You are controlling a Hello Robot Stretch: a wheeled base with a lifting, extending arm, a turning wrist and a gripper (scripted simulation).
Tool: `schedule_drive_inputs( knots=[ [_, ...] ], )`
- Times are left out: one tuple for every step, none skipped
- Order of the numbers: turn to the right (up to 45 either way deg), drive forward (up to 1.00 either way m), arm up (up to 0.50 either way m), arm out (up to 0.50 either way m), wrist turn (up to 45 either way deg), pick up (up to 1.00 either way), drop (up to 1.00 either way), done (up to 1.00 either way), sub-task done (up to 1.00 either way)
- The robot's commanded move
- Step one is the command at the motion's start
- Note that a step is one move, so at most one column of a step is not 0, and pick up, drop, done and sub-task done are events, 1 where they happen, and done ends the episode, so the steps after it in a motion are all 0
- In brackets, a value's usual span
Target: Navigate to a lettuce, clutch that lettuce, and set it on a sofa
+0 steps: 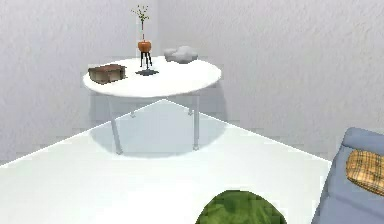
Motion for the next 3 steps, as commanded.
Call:
schedule_drive_inputs(
  knots=[
    [0.0,0.45,0.00,0.00,0.0,0.00,0.00,0.00,0.00],
    [39.0,0.00,0.00,0.00,0.0,0.00,0.00,0.00,0.00],
    [0.0,1.00,0.00,0.00,0.0,0.00,0.00,0.00,0.00]
  ],
)
